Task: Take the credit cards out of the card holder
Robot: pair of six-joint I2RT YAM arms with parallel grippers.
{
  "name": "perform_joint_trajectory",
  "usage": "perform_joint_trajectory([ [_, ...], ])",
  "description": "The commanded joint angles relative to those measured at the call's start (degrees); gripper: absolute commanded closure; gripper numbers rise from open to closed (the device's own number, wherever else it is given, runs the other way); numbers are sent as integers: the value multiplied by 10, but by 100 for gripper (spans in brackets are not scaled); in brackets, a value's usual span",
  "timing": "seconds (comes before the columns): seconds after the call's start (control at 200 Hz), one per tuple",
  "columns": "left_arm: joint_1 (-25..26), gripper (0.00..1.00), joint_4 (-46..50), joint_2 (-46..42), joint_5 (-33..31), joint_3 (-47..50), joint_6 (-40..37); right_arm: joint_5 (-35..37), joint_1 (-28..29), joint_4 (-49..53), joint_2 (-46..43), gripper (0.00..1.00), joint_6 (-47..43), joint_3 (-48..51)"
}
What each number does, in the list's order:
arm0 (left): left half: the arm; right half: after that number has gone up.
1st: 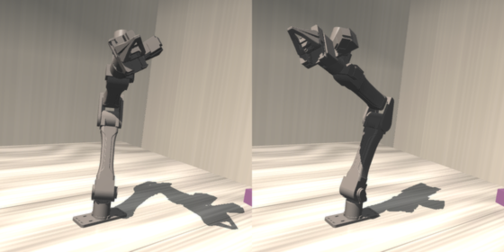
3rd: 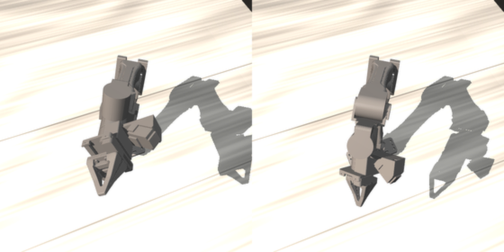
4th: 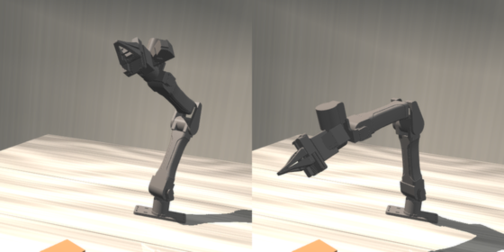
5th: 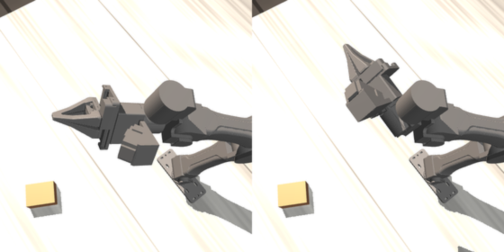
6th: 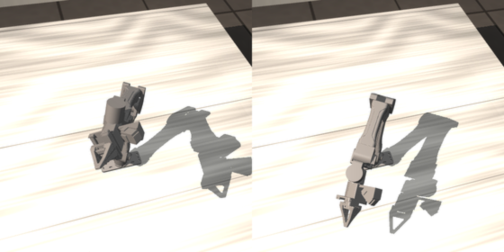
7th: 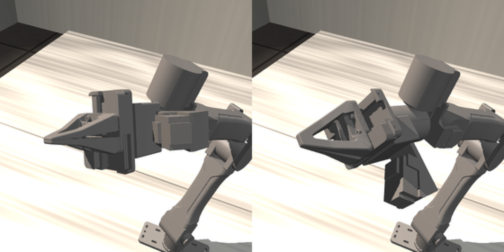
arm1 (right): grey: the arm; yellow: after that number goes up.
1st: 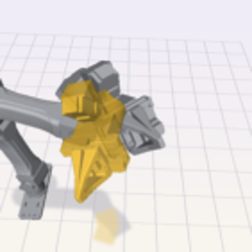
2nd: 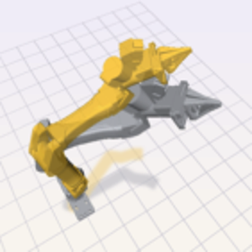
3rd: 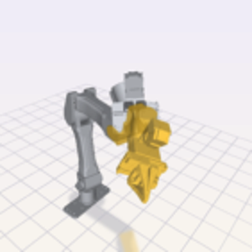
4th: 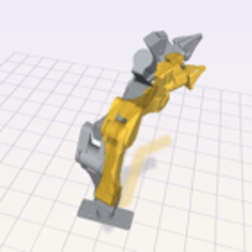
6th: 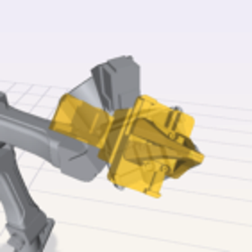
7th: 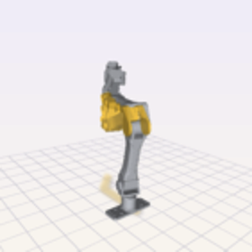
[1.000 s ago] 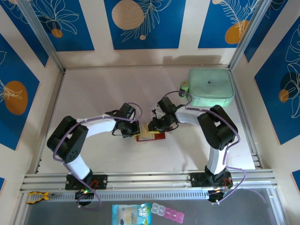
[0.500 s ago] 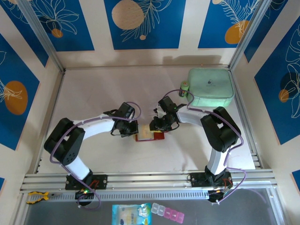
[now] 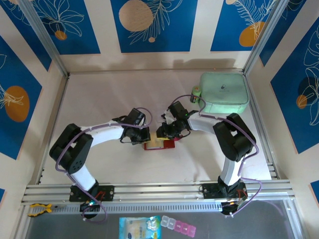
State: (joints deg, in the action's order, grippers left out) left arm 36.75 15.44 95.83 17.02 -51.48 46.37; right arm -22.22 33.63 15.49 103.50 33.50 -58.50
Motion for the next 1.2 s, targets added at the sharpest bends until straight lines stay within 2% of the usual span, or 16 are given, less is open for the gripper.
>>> perform_joint_trajectory([
  [0.0,5,96,11,17,8,-9,-5,-34,-1,-2,18,74,4,-7],
  [0.195,5,96,30,22,-3,-8,-8,-35,0,2,31,74,4,-9],
  [0.47,5,96,37,16,-9,-10,-11,42,0,49,7,74,-10,-14],
  [0.745,5,96,37,0,-9,-21,-11,3,-3,15,-30,74,-5,7],
  [0.965,9,96,32,-3,5,-34,-8,0,-8,2,-40,74,-14,23],
  [1.195,18,96,30,9,8,-42,-6,-5,-20,-3,-32,79,-33,31],
])
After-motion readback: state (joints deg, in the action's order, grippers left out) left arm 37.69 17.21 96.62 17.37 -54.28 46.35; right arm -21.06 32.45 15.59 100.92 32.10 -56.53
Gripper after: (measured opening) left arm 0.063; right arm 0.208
